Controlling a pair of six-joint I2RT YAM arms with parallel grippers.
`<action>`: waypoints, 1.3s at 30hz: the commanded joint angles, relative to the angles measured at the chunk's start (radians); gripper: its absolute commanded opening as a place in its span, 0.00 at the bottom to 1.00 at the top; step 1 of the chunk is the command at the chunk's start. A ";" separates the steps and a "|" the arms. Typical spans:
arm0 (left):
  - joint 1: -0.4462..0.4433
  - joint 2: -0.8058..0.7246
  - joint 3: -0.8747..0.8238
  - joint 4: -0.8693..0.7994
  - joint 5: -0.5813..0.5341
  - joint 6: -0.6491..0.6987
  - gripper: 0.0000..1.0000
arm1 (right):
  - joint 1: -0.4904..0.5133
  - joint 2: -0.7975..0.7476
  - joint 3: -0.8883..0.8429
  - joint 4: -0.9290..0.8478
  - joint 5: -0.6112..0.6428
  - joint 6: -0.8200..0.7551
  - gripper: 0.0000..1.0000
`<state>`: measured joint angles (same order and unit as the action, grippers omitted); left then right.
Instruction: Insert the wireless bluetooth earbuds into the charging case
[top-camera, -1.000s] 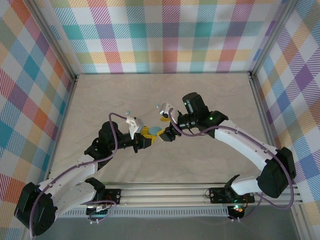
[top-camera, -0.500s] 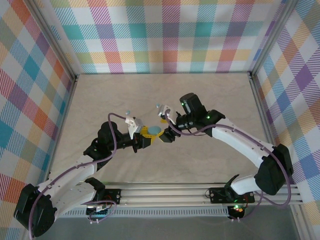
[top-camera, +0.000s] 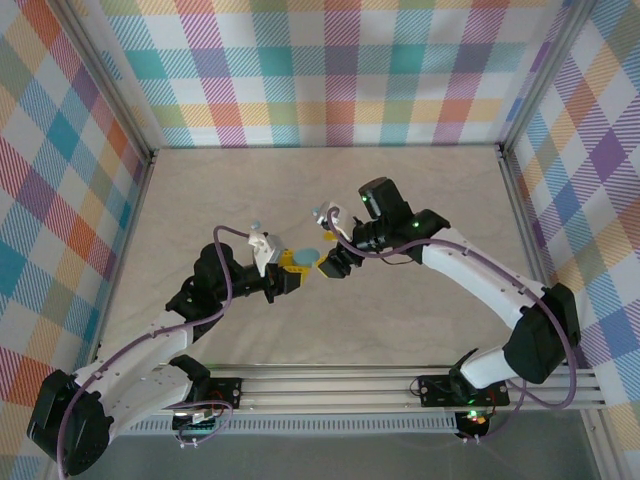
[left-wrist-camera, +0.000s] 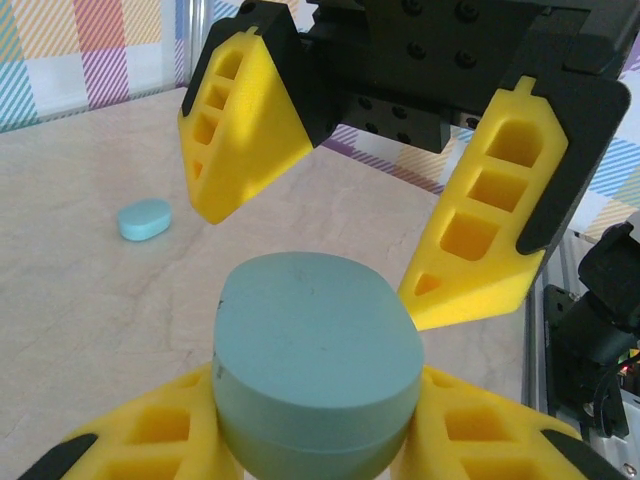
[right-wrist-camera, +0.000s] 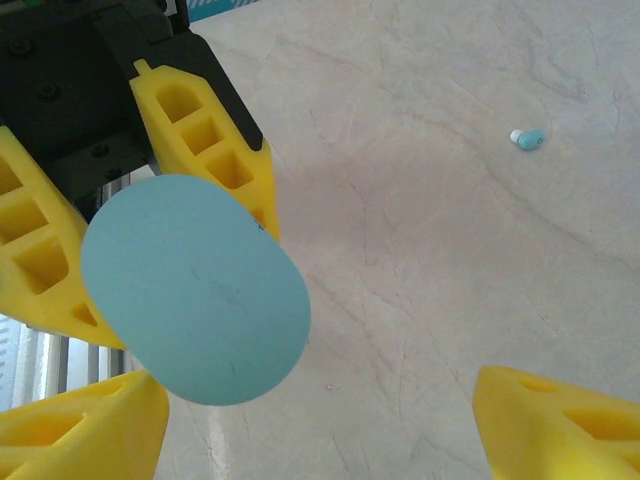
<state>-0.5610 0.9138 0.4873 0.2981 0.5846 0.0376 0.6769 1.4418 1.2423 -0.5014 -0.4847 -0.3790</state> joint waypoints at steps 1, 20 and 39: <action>-0.012 -0.019 0.002 -0.011 0.113 0.014 0.11 | -0.034 0.022 0.057 0.054 0.038 0.014 0.79; -0.013 -0.007 0.007 -0.011 0.145 0.013 0.11 | -0.059 0.061 0.103 0.034 -0.007 0.036 0.79; -0.006 -0.024 -0.018 -0.010 -0.026 -0.065 0.10 | -0.059 0.009 0.083 0.030 -0.059 0.115 0.79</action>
<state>-0.5671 0.9131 0.4786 0.2676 0.5915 -0.0120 0.6266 1.4944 1.3186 -0.4908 -0.5098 -0.2878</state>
